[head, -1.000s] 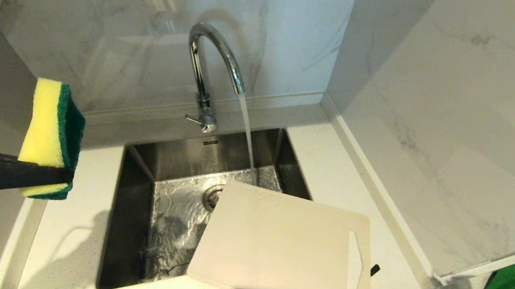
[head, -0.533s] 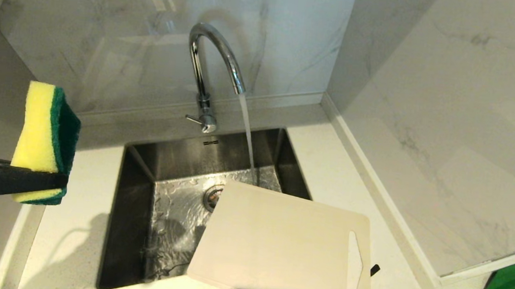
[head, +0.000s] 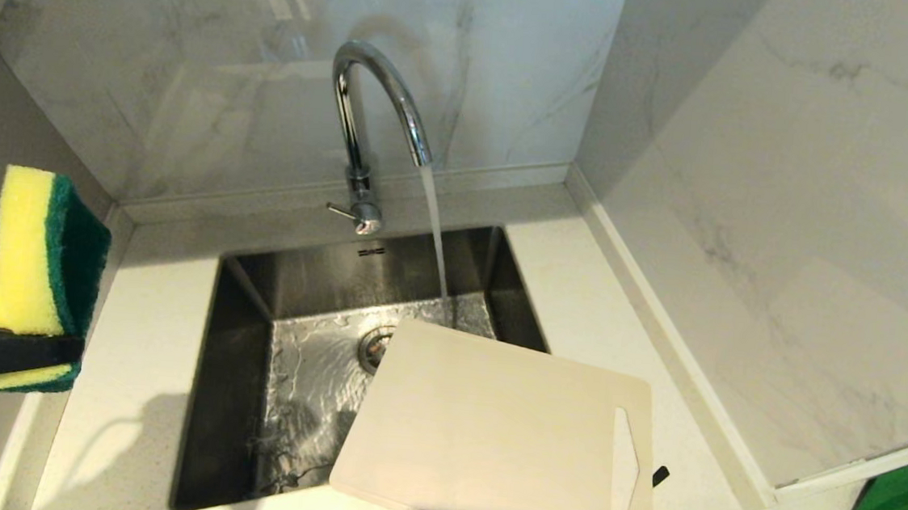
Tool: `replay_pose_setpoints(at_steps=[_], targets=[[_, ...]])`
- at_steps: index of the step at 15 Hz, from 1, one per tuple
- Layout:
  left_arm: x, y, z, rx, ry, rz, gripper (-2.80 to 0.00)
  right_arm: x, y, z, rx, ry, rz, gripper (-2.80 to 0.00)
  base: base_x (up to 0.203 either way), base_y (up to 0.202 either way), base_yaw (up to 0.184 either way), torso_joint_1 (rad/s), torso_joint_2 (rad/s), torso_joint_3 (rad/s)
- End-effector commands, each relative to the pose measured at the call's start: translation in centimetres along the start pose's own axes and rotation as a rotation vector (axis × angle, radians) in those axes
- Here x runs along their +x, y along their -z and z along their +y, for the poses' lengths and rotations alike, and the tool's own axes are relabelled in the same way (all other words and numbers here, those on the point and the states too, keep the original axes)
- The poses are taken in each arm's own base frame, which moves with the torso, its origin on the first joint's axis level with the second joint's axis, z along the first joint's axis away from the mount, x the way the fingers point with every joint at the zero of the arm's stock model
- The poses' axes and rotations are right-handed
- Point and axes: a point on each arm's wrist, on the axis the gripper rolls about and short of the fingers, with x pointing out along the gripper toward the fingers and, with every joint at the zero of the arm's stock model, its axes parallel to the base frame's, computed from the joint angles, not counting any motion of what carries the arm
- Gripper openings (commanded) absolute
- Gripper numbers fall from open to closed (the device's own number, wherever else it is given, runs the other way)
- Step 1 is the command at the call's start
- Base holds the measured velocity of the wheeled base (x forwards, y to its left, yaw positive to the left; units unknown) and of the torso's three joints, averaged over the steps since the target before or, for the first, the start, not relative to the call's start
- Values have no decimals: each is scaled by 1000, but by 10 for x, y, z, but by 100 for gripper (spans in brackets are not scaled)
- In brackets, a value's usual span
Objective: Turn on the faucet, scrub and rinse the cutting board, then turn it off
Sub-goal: Put down the cleaning cloth
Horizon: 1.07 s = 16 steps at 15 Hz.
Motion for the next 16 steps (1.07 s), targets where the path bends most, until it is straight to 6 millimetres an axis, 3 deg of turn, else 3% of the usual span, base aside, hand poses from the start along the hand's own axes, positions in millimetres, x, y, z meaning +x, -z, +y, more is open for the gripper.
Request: replay_pose_setpoints(at_steps=[1, 6, 11, 16], targets=[[-4, 2, -2, 4, 4, -7, -280, -1, 19, -2, -32, 27, -31, -280, 0, 0, 0, 0, 0, 0], [-6, 5, -3, 4, 1, -8, -280, 19, 42, -7, -67, 104, -108, -280, 0, 0, 0, 0, 0, 0], [-3, 7, -1, -7, -5, 5, -280, 20, 41, -7, -59, 97, -130, -280, 0, 0, 0, 0, 0, 0], [14, 11, 9, -41, -12, 67, -280, 20, 41, -7, -59, 97, -130, -280, 0, 0, 0, 0, 0, 0]])
